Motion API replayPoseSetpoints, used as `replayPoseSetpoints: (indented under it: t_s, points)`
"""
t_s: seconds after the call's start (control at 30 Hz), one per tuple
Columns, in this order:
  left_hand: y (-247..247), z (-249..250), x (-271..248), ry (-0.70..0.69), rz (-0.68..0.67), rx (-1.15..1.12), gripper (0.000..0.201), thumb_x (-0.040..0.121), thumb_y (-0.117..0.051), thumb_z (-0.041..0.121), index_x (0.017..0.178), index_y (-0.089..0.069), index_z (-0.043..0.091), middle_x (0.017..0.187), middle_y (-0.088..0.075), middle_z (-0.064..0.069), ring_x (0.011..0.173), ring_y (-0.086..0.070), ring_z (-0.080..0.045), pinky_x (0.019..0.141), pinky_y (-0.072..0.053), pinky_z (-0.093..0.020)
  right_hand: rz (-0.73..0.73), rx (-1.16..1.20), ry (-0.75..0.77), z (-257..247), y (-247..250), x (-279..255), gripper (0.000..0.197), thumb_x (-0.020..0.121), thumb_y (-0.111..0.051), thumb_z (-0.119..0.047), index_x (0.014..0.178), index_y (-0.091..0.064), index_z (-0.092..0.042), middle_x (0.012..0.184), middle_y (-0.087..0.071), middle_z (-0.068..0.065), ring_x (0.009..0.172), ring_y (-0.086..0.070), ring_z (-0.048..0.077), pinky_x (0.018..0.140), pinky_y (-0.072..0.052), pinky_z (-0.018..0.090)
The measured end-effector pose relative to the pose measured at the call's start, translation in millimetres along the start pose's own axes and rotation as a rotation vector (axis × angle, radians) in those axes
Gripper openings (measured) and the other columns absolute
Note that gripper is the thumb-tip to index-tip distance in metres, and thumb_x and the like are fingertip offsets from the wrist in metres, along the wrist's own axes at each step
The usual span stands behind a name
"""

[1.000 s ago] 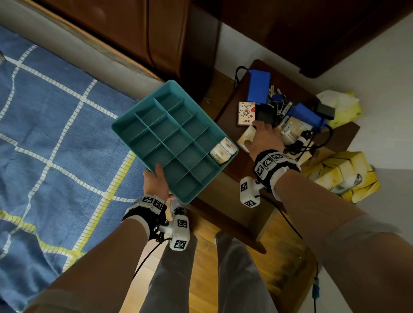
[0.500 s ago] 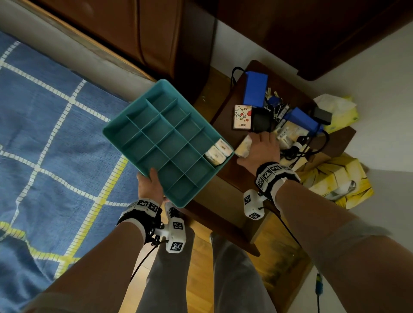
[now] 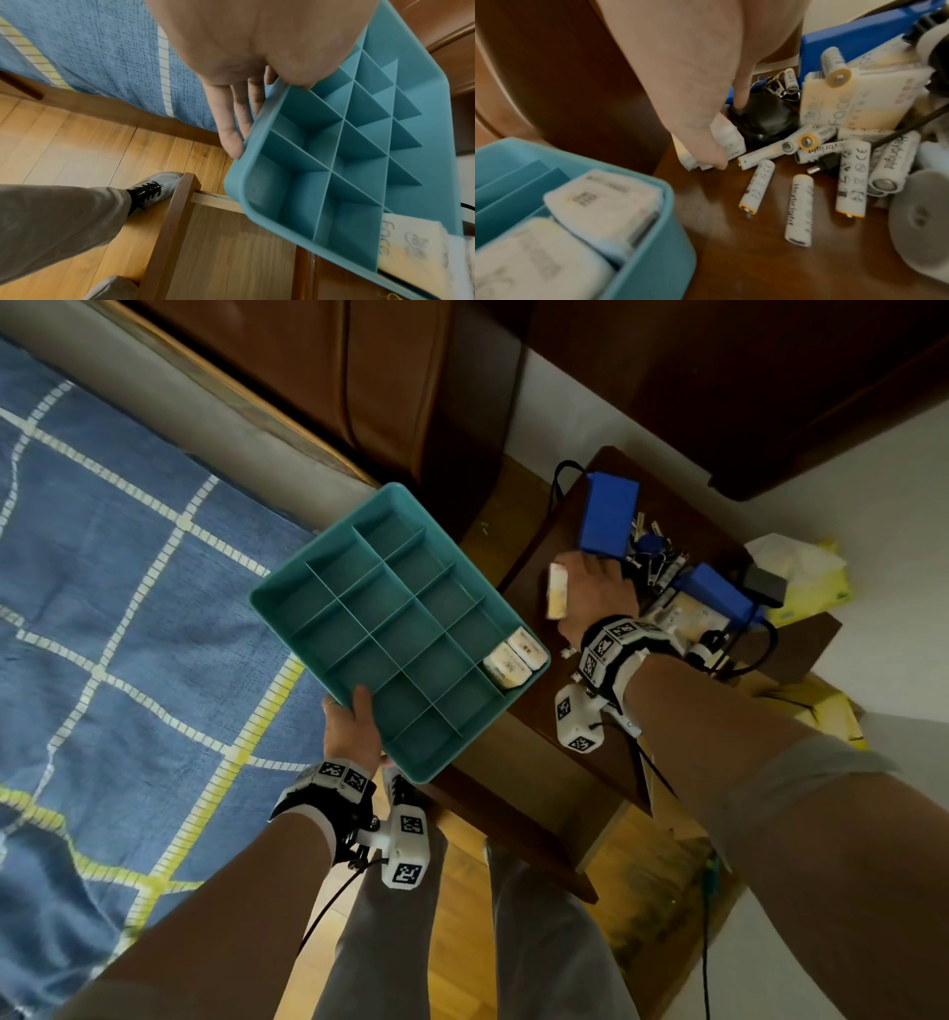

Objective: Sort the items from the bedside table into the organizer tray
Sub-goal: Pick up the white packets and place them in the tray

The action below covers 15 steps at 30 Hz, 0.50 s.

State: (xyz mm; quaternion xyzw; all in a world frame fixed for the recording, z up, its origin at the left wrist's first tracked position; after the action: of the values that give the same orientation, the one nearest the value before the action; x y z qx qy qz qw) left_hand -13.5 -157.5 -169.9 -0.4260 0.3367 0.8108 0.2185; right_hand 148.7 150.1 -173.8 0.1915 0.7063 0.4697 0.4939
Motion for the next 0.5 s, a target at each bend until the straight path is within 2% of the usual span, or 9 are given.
replayPoseSetpoints:
  t_s: [0.1,0.2,0.33,0.43,0.5]
  points:
    - [1.0,-3.8,3.1,-0.007,0.004,0.009,0.030,0.099,-0.045,0.042,0.121,-0.036,0.023,0.114,-0.058,-0.005,0.101,-0.063,-0.031,0.073,-0.058,-0.060,0.014,-0.072,0.010,1.8,-10.0,-3.9,0.089,0.067,-0.082,-0.017,0.142,-0.036,-0.025,0.140,-0.043,0.006,0.128,-0.037,0.034,0.097,-0.040,0.047]
    - [0.2,-5.8,5.3,-0.009,-0.004,0.004,0.034,0.098,-0.046,0.044,0.122,-0.038,0.021,0.114,-0.060,-0.005,0.100,-0.064,-0.031,0.073,-0.058,-0.059,0.045,-0.110,0.031,3.1,-17.3,-7.3,0.089,0.066,-0.083,-0.016,0.142,-0.038,-0.024,0.141,-0.042,0.006,0.130,-0.035,0.034,0.100,-0.038,0.048]
    - [0.4,-4.3,6.3,-0.024,0.000,0.014,0.036,0.099,-0.044,0.043,0.123,-0.037,0.017,0.106,-0.059,-0.003,0.097,-0.064,-0.030,0.075,-0.058,-0.058,0.074,-0.107,0.051,3.9,-19.4,-11.2,0.087,0.064,-0.083,-0.017,0.140,-0.041,-0.023,0.138,-0.048,0.008,0.130,-0.036,0.034,0.100,-0.035,0.045]
    - [-0.3,-6.7,8.2,-0.036,0.001,0.004,0.041,0.098,-0.044,0.044,0.128,-0.036,0.018,0.112,-0.060,-0.006,0.099,-0.065,-0.032,0.072,-0.058,-0.058,0.177,-0.032,0.045,5.3,-13.3,-17.9,0.081,0.063,-0.081,-0.019,0.135,-0.045,-0.019,0.129,-0.054,0.013,0.124,-0.044,0.035,0.097,-0.037,0.044]
    - [-1.2,-8.0,8.5,-0.042,0.010,-0.009,0.042,0.099,-0.043,0.044,0.131,-0.035,0.018,0.106,-0.060,-0.002,0.095,-0.066,-0.030,0.072,-0.059,-0.056,0.250,0.085,0.039,8.9,-6.5,-24.6,0.081,0.063,-0.079,-0.019,0.136,-0.045,-0.015,0.128,-0.053,0.016,0.121,-0.046,0.037,0.099,-0.039,0.046]
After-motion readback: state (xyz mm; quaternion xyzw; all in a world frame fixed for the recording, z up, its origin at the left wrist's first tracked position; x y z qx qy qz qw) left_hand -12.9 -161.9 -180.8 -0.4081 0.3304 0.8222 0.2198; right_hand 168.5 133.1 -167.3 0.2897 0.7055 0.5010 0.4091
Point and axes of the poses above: each hand's wrist, its own x-axis towards the middle knuckle, its own y-axis out of the back of the hand, z = x × y, the point moved 7 cm from there along x, towards the middle knuckle
